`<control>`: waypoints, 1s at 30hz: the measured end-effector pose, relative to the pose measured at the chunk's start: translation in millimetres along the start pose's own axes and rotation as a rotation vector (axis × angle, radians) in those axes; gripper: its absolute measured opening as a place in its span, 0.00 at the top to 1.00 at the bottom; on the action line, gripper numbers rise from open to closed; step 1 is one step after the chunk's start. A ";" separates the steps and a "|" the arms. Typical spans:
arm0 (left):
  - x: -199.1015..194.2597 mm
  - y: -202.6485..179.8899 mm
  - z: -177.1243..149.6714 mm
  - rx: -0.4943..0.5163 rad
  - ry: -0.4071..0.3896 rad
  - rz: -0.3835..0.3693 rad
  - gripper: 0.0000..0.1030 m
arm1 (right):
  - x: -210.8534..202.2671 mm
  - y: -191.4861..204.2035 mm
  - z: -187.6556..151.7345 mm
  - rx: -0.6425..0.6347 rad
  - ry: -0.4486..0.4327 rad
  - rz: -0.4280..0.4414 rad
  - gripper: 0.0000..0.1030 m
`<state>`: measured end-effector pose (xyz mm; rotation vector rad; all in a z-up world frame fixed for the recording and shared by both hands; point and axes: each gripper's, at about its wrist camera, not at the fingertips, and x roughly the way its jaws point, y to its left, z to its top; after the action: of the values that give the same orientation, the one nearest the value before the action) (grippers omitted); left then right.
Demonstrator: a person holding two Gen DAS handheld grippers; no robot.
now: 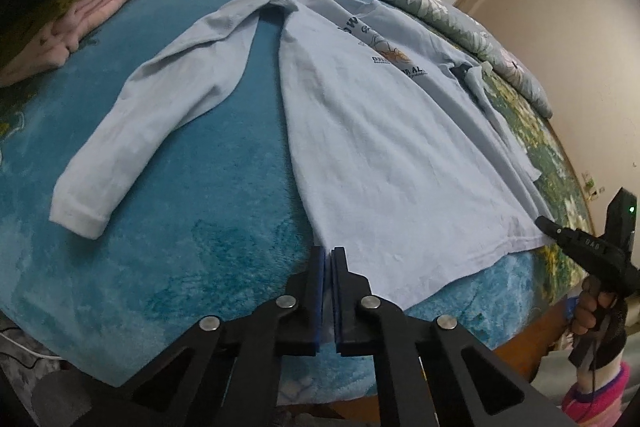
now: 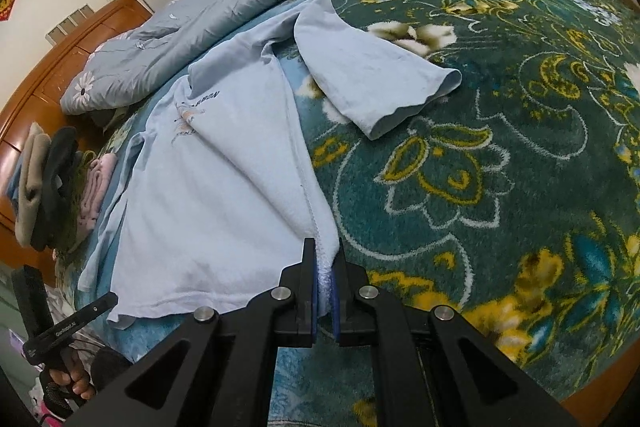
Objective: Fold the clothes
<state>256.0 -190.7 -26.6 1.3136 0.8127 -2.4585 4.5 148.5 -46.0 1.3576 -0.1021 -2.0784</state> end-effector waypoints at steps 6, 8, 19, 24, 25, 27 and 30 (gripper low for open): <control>-3.0 1.5 -0.3 0.026 -0.005 0.000 0.97 | -1.8 -3.0 1.2 0.005 -0.006 0.014 0.93; -7.7 -0.4 1.0 0.054 -0.012 -0.019 0.96 | -5.6 -4.3 4.7 0.007 -0.022 0.029 0.93; -17.2 -9.3 24.7 0.093 -0.142 -0.014 0.60 | -5.4 -64.9 48.5 0.224 -0.144 -0.057 0.74; -18.7 -25.8 33.4 0.123 -0.223 -0.011 0.50 | 7.5 -78.1 67.3 0.289 -0.167 -0.072 0.74; -18.7 -28.8 34.9 0.132 -0.234 -0.012 0.48 | 9.9 -77.5 69.9 0.289 -0.170 -0.071 0.74; -16.4 -33.0 37.9 0.144 -0.240 -0.022 0.46 | 14.6 -76.3 75.1 0.291 -0.176 -0.069 0.74; -6.3 -35.9 39.7 0.147 -0.211 -0.024 0.44 | 20.1 -70.2 82.4 0.266 -0.188 -0.061 0.73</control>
<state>216.1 -184.5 9.1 1.0685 0.6102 -2.6620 -103.3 170.4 -51.7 1.3264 -0.4355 -2.3045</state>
